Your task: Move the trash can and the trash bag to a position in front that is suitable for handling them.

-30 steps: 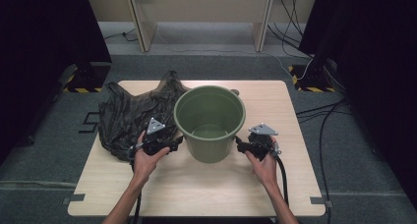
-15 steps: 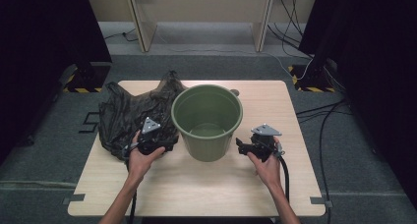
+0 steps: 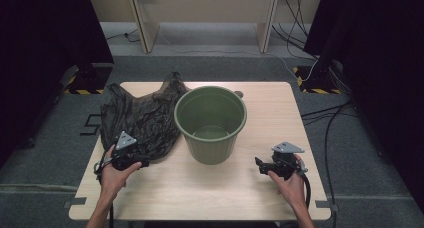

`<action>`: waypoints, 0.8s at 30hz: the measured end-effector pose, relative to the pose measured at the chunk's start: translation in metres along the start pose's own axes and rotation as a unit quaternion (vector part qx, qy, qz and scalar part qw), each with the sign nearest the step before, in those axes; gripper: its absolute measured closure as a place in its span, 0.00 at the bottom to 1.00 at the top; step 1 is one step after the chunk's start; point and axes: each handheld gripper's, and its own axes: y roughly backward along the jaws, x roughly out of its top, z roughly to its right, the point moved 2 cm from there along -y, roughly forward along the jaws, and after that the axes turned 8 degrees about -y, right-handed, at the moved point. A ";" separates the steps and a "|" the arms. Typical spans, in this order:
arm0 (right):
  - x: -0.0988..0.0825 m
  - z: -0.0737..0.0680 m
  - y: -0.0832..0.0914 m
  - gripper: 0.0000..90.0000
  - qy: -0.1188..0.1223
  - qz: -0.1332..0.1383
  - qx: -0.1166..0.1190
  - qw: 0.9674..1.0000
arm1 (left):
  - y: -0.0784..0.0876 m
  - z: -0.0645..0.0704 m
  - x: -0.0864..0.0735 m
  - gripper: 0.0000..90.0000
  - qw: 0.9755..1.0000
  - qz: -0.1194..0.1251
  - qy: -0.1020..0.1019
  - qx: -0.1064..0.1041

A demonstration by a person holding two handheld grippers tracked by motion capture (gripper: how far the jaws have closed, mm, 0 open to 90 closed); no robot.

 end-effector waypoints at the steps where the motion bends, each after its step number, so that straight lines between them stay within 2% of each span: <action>1: -0.003 0.002 0.001 0.20 -0.003 -0.002 0.000 1.000 | 0.001 -0.001 -0.003 0.18 1.000 0.002 0.003 0.002; 3: -0.008 0.005 0.003 0.20 -0.010 -0.006 0.003 1.000 | 0.002 -0.003 -0.008 0.18 1.000 0.003 0.006 0.006; 5: -0.014 0.008 0.005 0.20 -0.014 -0.010 0.003 1.000 | 0.004 -0.004 -0.012 0.18 1.000 -0.004 0.000 0.017; 9: -0.024 0.012 0.005 0.20 -0.008 -0.020 0.004 1.000 | 0.008 -0.005 -0.020 0.18 1.000 -0.006 -0.007 0.022; 17: -0.036 0.009 0.009 0.21 -0.002 -0.036 0.008 0.999 | 0.005 -0.002 -0.030 0.18 1.000 -0.014 -0.010 0.015; 24: -0.043 0.006 0.015 0.21 -0.002 -0.039 0.005 0.999 | 0.002 0.003 -0.029 0.18 1.000 -0.015 -0.017 0.011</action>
